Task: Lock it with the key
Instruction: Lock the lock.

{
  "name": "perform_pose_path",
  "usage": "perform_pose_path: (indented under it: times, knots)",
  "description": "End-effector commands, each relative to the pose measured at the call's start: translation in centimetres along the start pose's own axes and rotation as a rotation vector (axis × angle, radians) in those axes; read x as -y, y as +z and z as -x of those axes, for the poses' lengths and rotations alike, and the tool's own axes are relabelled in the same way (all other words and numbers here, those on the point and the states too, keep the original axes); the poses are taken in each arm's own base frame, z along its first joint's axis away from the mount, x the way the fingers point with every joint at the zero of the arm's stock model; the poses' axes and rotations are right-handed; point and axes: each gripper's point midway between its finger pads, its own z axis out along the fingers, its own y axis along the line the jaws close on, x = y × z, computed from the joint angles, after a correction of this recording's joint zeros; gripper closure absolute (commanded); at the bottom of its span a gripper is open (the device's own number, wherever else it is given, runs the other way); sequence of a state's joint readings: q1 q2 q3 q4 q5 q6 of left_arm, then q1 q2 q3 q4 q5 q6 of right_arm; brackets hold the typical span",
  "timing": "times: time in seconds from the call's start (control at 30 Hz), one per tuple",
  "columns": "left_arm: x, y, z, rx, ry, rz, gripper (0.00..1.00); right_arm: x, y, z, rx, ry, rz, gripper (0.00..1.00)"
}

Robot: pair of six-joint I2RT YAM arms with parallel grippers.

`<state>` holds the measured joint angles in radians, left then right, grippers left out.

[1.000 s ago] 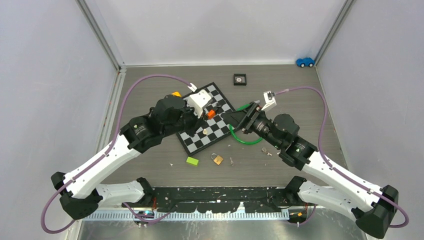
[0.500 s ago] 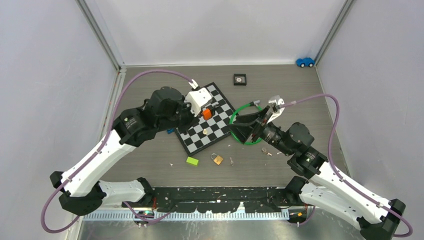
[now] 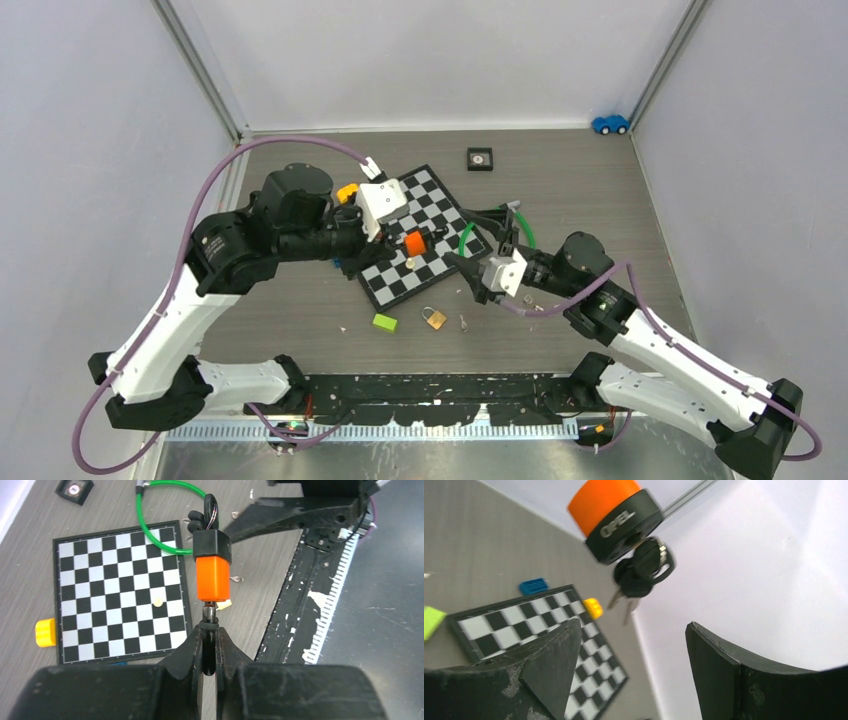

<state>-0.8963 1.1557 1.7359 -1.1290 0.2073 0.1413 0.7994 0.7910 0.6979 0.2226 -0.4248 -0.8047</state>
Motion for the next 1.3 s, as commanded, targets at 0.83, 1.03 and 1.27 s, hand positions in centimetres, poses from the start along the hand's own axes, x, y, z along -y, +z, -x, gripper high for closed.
perform_pose_path:
  times: [0.83, 1.03, 1.27]
  knots:
    - [3.1, -0.4, 3.7, 0.119, -0.026, -0.183, 1.0, 2.2, 1.8, 8.3, 0.293, -0.295, 0.086, 0.22]
    - [2.9, 0.0, 3.4, 0.112, -0.028, -0.174, 1.0, 1.4, 1.6, 9.5, 0.351, -0.253, 0.127, 0.22]
    - [2.8, 0.0, 3.5, 0.114, -0.028, -0.168, 1.0, -1.4, 0.7, 9.8, 0.381, -0.179, 0.217, 0.23]
